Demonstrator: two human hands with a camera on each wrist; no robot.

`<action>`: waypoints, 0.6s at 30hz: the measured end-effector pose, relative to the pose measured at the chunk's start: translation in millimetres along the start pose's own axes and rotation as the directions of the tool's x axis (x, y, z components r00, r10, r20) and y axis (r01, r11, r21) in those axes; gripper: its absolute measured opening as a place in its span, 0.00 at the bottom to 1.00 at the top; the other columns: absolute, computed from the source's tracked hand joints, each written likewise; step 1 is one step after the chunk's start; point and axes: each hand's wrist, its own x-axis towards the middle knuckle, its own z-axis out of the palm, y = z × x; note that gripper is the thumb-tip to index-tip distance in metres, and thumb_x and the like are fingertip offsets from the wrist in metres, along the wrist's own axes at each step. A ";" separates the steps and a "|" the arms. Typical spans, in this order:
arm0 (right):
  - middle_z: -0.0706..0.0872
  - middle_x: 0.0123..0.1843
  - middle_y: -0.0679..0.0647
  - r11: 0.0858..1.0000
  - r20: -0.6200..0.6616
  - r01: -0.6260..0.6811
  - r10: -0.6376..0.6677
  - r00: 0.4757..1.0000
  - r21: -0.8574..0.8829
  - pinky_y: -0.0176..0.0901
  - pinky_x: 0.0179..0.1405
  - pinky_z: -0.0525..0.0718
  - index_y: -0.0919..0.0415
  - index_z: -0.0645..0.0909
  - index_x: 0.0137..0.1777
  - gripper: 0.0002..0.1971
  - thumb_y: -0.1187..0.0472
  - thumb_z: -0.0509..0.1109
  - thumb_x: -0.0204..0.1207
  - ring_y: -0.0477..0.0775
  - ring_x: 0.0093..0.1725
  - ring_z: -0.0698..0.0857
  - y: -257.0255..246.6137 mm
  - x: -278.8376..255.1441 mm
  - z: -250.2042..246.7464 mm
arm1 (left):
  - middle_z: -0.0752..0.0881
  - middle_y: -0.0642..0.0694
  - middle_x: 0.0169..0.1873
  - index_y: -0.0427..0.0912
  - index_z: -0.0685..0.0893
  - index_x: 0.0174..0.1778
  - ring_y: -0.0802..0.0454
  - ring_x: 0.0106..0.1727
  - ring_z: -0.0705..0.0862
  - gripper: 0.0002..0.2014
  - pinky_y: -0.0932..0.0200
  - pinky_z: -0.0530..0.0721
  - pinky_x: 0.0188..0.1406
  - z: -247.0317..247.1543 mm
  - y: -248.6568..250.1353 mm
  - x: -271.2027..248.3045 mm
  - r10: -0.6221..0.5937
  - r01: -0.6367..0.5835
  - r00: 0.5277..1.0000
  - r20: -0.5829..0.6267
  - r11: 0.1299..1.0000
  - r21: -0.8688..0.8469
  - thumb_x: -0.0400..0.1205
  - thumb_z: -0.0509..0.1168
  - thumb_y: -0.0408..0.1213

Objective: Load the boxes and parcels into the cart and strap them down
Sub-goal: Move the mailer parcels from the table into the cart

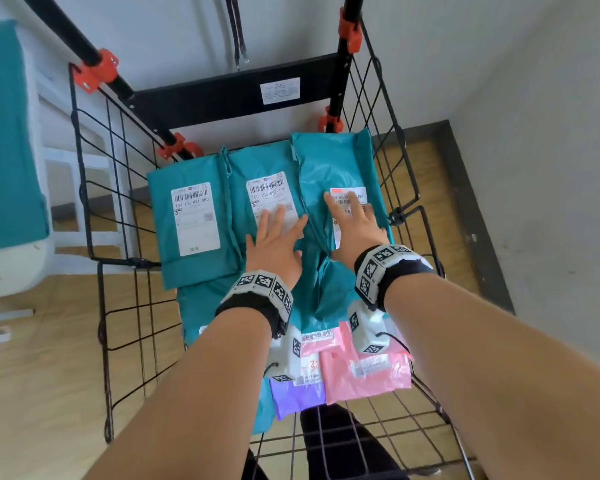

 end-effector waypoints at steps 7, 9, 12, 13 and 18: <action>0.33 0.86 0.46 0.998 0.091 -0.037 0.040 0.995 -0.043 0.74 0.76 0.64 0.36 0.34 0.82 0.58 0.56 0.79 0.71 0.65 0.85 0.38 1.3 10.4 -2.9 | 0.34 0.57 0.83 0.68 0.46 0.81 0.51 0.83 0.31 0.35 0.36 0.47 0.82 3.3 -4.3 1.6 0.009 -0.010 0.999 0.048 1.000 0.026 0.85 0.54 0.36; 0.32 0.85 0.46 0.998 0.098 -0.048 0.052 0.994 -0.038 0.74 0.76 0.63 0.36 0.34 0.82 0.57 0.57 0.78 0.71 0.64 0.85 0.38 -0.4 10.2 -4.0 | 0.34 0.57 0.83 0.67 0.45 0.81 0.51 0.83 0.31 0.35 0.36 0.46 0.82 -0.3 -4.5 2.1 0.008 -0.010 0.996 0.085 1.000 0.021 0.85 0.54 0.35; 0.34 0.86 0.47 0.999 0.084 -0.045 0.045 0.995 -0.004 0.69 0.79 0.62 0.37 0.39 0.84 0.53 0.59 0.77 0.73 0.62 0.85 0.40 -0.1 4.2 -5.7 | 0.34 0.56 0.83 0.65 0.45 0.82 0.50 0.83 0.31 0.37 0.36 0.45 0.81 -10.5 -4.5 2.0 0.013 -0.016 0.988 0.157 1.000 0.014 0.84 0.54 0.30; 0.36 0.86 0.47 0.999 0.077 -0.046 0.045 0.996 -0.001 0.67 0.78 0.64 0.38 0.41 0.84 0.51 0.60 0.76 0.74 0.61 0.85 0.42 0.7 0.7 -7.1 | 0.34 0.56 0.83 0.63 0.46 0.83 0.49 0.83 0.32 0.38 0.36 0.45 0.81 -14.0 -4.0 1.2 0.020 -0.024 0.984 0.176 1.000 0.018 0.83 0.54 0.28; 0.44 0.87 0.50 0.998 0.034 -0.062 0.062 0.998 0.021 0.61 0.72 0.75 0.38 0.49 0.83 0.46 0.71 0.68 0.74 0.61 0.84 0.55 -2.2 -25.0 -18.3 | 0.37 0.53 0.84 0.57 0.49 0.84 0.48 0.85 0.38 0.34 0.41 0.49 0.84 -28.0 -3.6 -20.6 0.030 -0.029 0.987 0.159 1.000 -0.009 0.84 0.53 0.30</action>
